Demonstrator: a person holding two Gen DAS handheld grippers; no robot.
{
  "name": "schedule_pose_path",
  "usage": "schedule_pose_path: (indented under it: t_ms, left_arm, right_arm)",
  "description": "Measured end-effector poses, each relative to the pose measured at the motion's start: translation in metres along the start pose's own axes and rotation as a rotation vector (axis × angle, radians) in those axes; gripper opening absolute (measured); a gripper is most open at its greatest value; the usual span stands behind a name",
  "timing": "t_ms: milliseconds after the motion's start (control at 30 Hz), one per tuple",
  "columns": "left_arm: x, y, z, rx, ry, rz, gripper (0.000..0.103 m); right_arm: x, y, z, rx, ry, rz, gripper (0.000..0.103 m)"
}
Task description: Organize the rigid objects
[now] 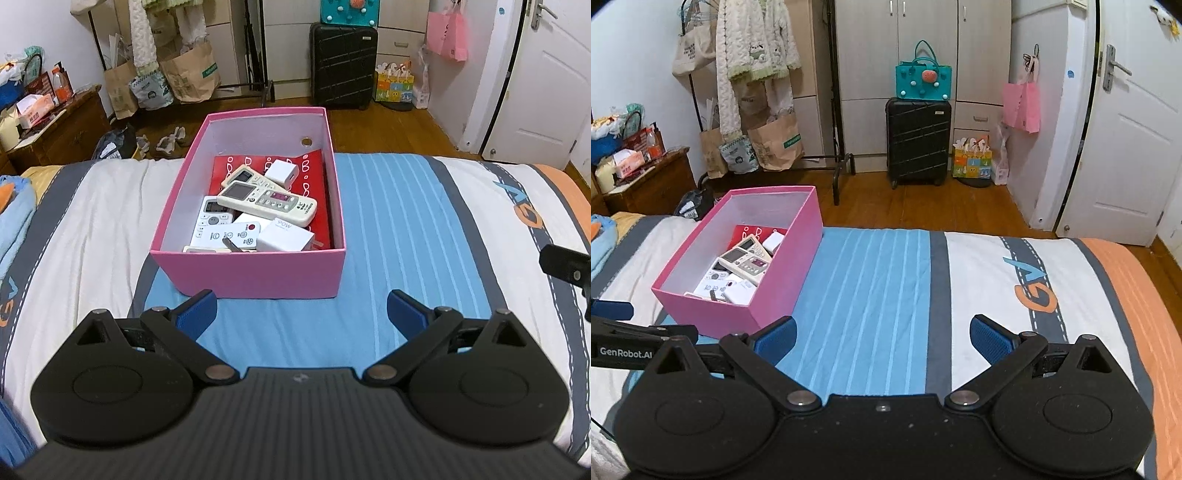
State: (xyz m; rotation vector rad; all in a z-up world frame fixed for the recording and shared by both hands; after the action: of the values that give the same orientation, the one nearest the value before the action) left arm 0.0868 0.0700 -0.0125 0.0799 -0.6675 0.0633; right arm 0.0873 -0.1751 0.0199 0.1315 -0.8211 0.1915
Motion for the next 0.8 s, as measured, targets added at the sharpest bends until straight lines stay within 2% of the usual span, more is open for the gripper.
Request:
schedule_pose_path:
  t_ms: [133, 667, 800]
  left_arm:
    - [-0.0002, 0.0012, -0.0043, 0.01, 0.017, 0.002, 0.1]
    - [-0.0025, 0.0019, -0.0071, 0.02, 0.029, -0.007, 0.1]
    - [-0.0034, 0.0012, -0.0052, 0.053, 0.007, -0.034, 0.1]
  right_arm:
    - [0.0003, 0.0001, -0.0015, -0.039, -0.001, 0.026, 0.101]
    - [0.0, -0.0005, -0.0017, -0.059, 0.008, 0.018, 0.101]
    - [-0.0006, -0.0005, -0.0011, -0.064, 0.006, 0.015, 0.101]
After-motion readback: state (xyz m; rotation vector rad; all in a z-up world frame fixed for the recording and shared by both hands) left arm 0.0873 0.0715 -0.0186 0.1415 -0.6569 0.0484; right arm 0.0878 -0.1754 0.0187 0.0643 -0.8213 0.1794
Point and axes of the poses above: each gripper's, at about its wrist camera, not at the fingertips, and z roughly against the way its jaws point, y to its left, x to its top, the point moved 6 cm from there along -z, roughly the way its jaws point, and after that the axes turned 5 degrees about x, right-handed, at the moved point
